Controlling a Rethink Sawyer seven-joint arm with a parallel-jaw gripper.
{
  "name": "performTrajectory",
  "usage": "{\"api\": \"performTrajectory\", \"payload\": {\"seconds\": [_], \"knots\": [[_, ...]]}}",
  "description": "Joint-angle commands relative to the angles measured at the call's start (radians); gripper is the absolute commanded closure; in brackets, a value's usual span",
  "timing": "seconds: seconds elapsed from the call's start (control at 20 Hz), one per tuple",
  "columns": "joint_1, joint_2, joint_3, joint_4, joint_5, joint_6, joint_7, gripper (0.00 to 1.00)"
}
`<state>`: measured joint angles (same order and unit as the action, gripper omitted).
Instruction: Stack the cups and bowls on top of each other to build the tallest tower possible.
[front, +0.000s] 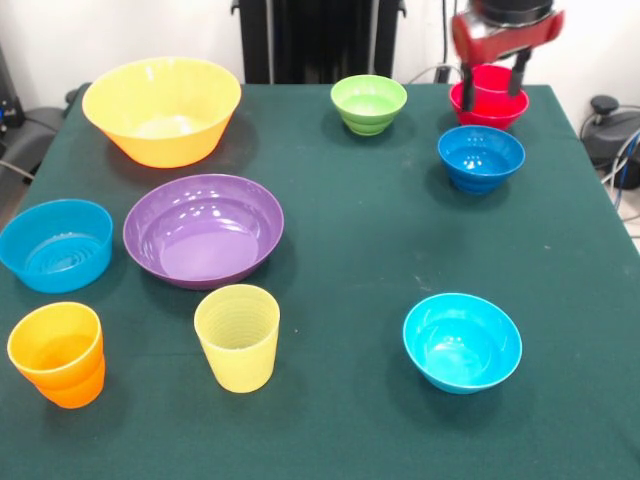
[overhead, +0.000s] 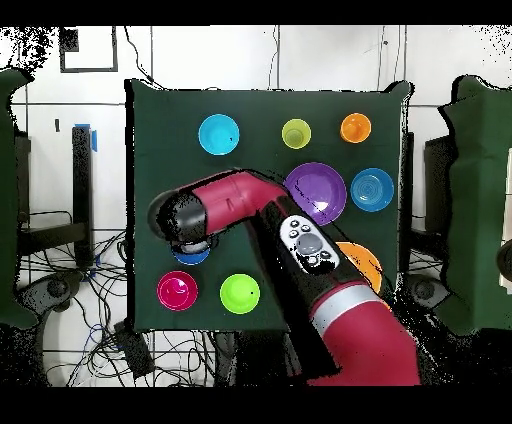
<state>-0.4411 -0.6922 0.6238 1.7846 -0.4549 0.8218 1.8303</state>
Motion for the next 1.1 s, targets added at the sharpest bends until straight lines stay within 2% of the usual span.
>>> {"api": "performTrajectory", "payload": {"seconds": [0.05,0.2,0.25,0.35,0.5,0.6,0.8,1.1], "knots": [[-0.108,0.003,0.054,-0.039,-0.065,0.067,-0.286,0.00],[-0.159,-0.067,0.100,-0.011,-0.041,0.101,-0.310,0.00],[-0.161,-0.100,0.107,-0.009,-0.041,0.104,-0.300,0.00],[-0.144,-0.109,0.110,-0.032,-0.034,0.123,-0.256,0.00],[-0.096,-0.069,0.111,-0.109,-0.016,0.154,-0.190,0.00],[-0.066,-0.066,0.109,-0.156,0.009,0.213,-0.162,0.00],[-0.053,-0.049,0.136,-0.197,0.056,0.275,-0.175,0.00],[-0.067,-0.023,0.125,-0.218,-0.013,0.240,-0.226,0.00]]}}
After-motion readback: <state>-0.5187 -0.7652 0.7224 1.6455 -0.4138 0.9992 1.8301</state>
